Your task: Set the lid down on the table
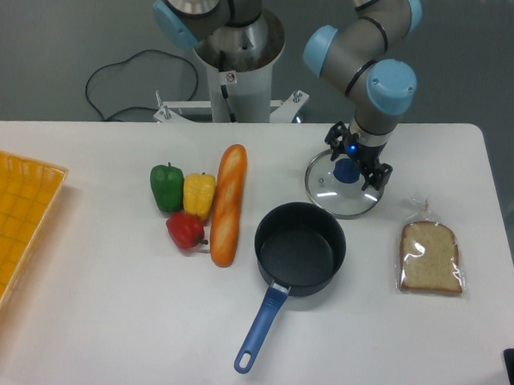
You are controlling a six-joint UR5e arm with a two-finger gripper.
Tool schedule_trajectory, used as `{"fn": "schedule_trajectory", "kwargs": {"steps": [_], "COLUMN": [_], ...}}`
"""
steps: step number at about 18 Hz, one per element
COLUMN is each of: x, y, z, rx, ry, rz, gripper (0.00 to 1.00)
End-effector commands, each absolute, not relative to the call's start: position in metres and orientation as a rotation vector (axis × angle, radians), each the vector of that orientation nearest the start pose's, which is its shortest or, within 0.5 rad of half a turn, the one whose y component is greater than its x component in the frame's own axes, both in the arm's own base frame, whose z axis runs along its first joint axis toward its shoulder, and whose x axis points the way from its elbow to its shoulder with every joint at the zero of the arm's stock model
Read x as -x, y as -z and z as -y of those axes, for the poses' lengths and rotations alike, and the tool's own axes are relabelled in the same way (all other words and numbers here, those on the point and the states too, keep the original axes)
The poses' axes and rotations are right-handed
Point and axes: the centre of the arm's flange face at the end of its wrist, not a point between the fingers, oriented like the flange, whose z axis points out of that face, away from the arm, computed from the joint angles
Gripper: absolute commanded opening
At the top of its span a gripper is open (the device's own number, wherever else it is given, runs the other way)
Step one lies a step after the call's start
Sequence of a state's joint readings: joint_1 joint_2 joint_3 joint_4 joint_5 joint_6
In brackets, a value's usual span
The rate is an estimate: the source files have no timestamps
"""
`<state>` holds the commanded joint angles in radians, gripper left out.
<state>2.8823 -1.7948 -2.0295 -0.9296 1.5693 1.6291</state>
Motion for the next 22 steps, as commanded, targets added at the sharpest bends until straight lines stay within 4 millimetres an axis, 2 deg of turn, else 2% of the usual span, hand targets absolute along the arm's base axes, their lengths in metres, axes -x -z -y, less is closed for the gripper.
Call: {"fn": "schedule_trajectory", "kwargs": {"steps": [10, 16, 22], "x": [0.470, 0.491, 0.511], "y": [-0.279, -0.329, -0.378], "z": [-0.264, -0.272, -0.291], "rx": [3.108, 3.110, 3.106], "ry": [0.139, 0.192, 0.224], "rz": [-0.493, -0.488, -0.522], "gripper": [0.99, 0.99, 0.99]}}
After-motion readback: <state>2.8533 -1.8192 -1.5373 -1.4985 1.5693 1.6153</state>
